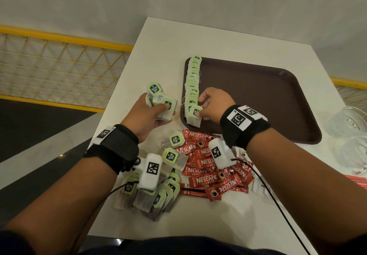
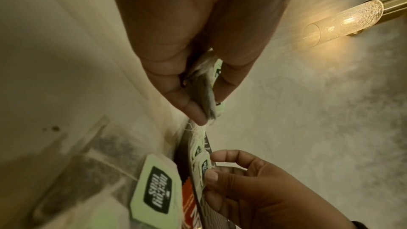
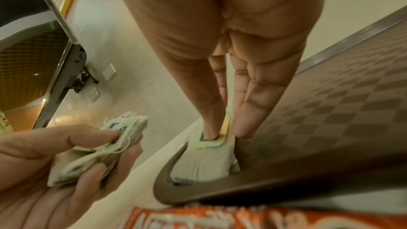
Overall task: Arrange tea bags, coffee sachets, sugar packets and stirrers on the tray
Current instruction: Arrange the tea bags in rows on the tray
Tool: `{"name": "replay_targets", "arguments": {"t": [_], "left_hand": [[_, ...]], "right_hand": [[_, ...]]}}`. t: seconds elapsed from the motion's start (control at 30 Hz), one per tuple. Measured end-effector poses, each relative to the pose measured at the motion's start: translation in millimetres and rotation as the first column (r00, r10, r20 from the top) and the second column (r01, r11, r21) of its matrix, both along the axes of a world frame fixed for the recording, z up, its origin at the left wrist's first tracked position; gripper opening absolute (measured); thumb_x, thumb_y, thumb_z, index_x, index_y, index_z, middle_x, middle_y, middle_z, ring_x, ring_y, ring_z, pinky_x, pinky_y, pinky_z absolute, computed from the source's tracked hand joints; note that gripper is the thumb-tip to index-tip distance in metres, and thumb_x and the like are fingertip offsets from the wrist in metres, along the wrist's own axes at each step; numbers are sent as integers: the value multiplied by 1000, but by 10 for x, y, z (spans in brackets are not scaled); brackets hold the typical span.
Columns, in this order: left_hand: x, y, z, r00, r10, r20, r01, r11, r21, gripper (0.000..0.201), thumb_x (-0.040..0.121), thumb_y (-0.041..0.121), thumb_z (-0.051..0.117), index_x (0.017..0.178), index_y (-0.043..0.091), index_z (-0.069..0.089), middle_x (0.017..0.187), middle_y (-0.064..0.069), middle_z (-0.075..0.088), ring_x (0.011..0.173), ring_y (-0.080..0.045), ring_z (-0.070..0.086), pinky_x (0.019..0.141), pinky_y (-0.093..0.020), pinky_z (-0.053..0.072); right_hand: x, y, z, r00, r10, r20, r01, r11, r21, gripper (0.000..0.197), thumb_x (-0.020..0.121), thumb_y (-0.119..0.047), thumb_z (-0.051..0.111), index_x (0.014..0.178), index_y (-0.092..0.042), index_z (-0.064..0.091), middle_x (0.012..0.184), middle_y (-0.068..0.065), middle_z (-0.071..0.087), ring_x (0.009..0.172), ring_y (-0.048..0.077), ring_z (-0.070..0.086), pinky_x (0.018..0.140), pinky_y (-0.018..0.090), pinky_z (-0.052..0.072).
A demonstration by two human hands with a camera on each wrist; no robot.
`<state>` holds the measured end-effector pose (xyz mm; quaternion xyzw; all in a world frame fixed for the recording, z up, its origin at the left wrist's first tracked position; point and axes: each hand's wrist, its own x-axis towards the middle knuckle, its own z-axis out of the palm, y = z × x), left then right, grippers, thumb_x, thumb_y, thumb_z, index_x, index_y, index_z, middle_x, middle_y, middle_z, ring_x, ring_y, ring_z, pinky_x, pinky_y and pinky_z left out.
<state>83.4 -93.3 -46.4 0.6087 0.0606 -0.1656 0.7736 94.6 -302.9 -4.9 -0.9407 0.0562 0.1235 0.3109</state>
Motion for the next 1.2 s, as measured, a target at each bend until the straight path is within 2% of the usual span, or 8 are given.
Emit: {"name": "replay_targets", "arguments": {"t": [0.2,0.3,0.4,0.53,0.63,0.83,1.0,1.2], "left_hand": [[-5,-14,15,1000,-19,19,19,1000,6,34,94,0,58,127,6,50,117,-18,69,103,-33,70,73,-36,59],[5,-17,4,1000,-24,12,24,999,27,39,93,1,61,129,5,49,120,-17,68,108,-32,68,73,-36,58],[30,-18,40,998,-53,26,52,998,34,41,91,1,64,129,3,48,120,-17,67,104,-29,68,72,-34,58],[73,-97,192,979,-174,107,171,985,33,23,91,2,64,110,13,61,106,-10,71,98,-23,69,79,-38,59],[160,-222,314,961,-223,162,221,975,29,28,89,4,68,116,12,61,107,-9,72,100,-23,69,79,-37,57],[450,-456,395,969,-186,164,181,983,44,39,91,2,64,129,4,53,119,-17,68,110,-35,66,84,-44,59],[767,-607,511,970,-155,188,150,988,42,36,96,5,58,131,3,50,124,-19,65,112,-35,65,80,-38,59],[1064,-745,591,965,-103,242,95,995,43,27,96,4,59,123,4,53,120,-19,66,104,-31,69,84,-44,59]], "right_hand": [[-30,105,-7,991,130,-15,-131,971,-199,35,75,-21,80,100,-20,56,105,0,63,95,19,60,79,28,49],[-25,90,22,988,150,-22,-152,963,-221,36,77,-24,79,103,-17,56,106,1,62,96,20,60,78,28,48],[-28,15,101,992,100,73,-89,986,-139,36,79,-30,77,106,-16,57,98,-1,60,89,17,60,65,24,44],[25,3,285,986,83,145,-98,991,96,25,85,-36,71,95,-14,65,87,3,68,80,21,67,74,36,57],[50,15,393,996,63,63,-81,942,326,28,82,-33,75,93,-9,67,80,8,69,72,20,66,69,34,57],[201,-35,349,993,-86,82,43,903,427,19,85,-10,72,99,-7,61,87,18,67,62,16,64,54,24,49],[446,-136,393,964,-196,177,85,864,497,23,83,-13,74,99,-9,57,82,15,67,63,18,66,52,25,49],[755,-272,373,950,-305,62,203,757,621,23,79,-11,79,90,-12,58,84,11,71,64,16,69,48,20,47]]}}
